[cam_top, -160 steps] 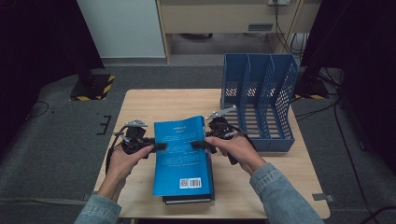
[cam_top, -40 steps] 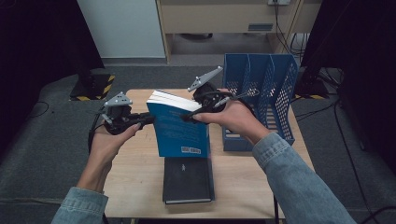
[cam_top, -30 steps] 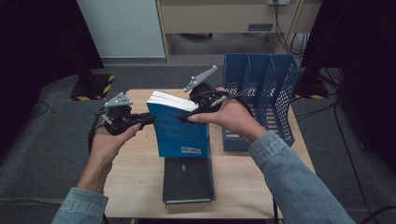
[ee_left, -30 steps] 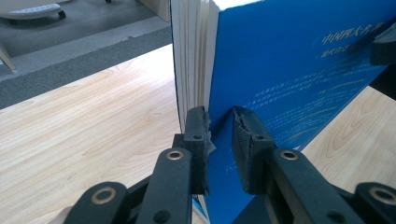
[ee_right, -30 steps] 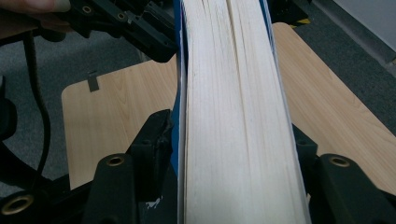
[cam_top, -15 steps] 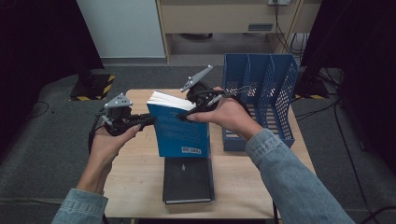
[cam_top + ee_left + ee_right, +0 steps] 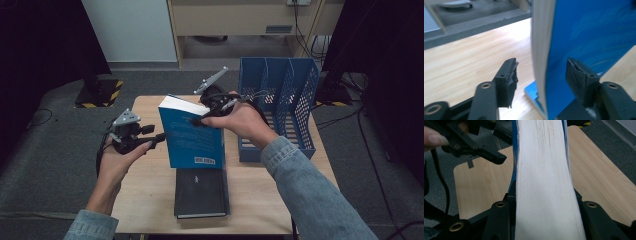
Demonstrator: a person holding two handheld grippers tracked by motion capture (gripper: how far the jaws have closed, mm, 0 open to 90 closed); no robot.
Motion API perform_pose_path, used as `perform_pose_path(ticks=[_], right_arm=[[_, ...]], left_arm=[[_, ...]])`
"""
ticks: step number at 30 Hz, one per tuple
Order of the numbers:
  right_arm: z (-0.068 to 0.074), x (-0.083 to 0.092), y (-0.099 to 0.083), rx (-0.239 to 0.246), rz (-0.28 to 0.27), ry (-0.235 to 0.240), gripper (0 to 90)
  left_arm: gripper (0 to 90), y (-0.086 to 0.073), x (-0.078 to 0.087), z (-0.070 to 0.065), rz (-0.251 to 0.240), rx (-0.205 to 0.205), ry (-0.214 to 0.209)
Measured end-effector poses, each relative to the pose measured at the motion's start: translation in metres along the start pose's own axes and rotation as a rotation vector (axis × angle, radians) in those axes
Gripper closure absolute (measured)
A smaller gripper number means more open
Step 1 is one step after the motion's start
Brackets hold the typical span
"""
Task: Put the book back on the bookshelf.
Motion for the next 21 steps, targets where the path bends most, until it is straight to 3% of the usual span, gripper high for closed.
perform_pose_path(ticks=[1, 2, 3, 5, 6, 7, 9, 10, 13, 16, 17, 19, 21], right_arm=[[-0.001, 0.0, 0.0, -0.013, 0.0, -0.004, 60.1], [-0.001, 0.0, 0.0, -0.013, 0.0, -0.004, 60.1], [-0.001, -0.001, 0.001, -0.023, 0.004, -0.007, 60.2], [-0.002, -0.001, 0.003, -0.047, 0.008, -0.009, 60.2], [-0.003, 0.0, 0.003, -0.064, 0.013, -0.011, 60.3], [-0.004, 0.0, 0.004, -0.092, 0.018, -0.007, 60.3], [-0.008, 0.001, 0.004, -0.148, 0.023, -0.006, 60.4], [-0.008, 0.001, 0.004, -0.148, 0.023, -0.006, 60.4], [-0.013, 0.003, 0.005, -0.195, 0.004, -0.003, 60.4], [-0.017, 0.008, 0.007, -0.227, -0.007, -0.012, 60.4], [-0.018, 0.01, 0.008, -0.233, -0.01, -0.028, 60.5], [-0.021, 0.013, 0.009, -0.236, -0.007, -0.067, 60.5], [-0.025, 0.017, 0.011, -0.246, -0.005, -0.09, 60.5]], left_arm=[[39.3, -0.018, -0.002, 0.007, 0.0, 0.019, 0.031], [38.0, -0.018, -0.002, 0.007, 0.0, 0.019, 0.031], [37.1, -0.041, -0.005, 0.016, 0.02, 0.033, 0.06], [33.9, -0.067, -0.01, 0.026, 0.051, 0.051, 0.1], [32.4, -0.067, -0.01, 0.026, 0.051, 0.051, 0.1], [30.6, -0.093, -0.014, 0.036, 0.077, 0.091, 0.121], [27.2, -0.118, -0.016, 0.046, 0.109, 0.118, 0.147], [26.5, -0.118, -0.016, 0.046, 0.109, 0.118, 0.147], [24.4, -0.159, -0.019, 0.065, 0.171, 0.166, 0.189], [19.9, -0.164, -0.017, 0.07, 0.204, 0.155, 0.206], [19.4, -0.165, -0.014, 0.072, 0.213, 0.116, 0.239], [17.3, -0.167, -0.014, 0.074, 0.245, 0.085, 0.262], [15.7, -0.17, -0.016, 0.075, 0.258, 0.092, 0.263]])
Point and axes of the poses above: each handheld gripper's, and its own axes: x roughly backward along the jaws, y roughly out of its top, z roughly to its left, the point moved 9 cm from there along -x, roughly forward along the jaws, and after that the axes turned 6 degrees about -y, right-handed, at the moved point
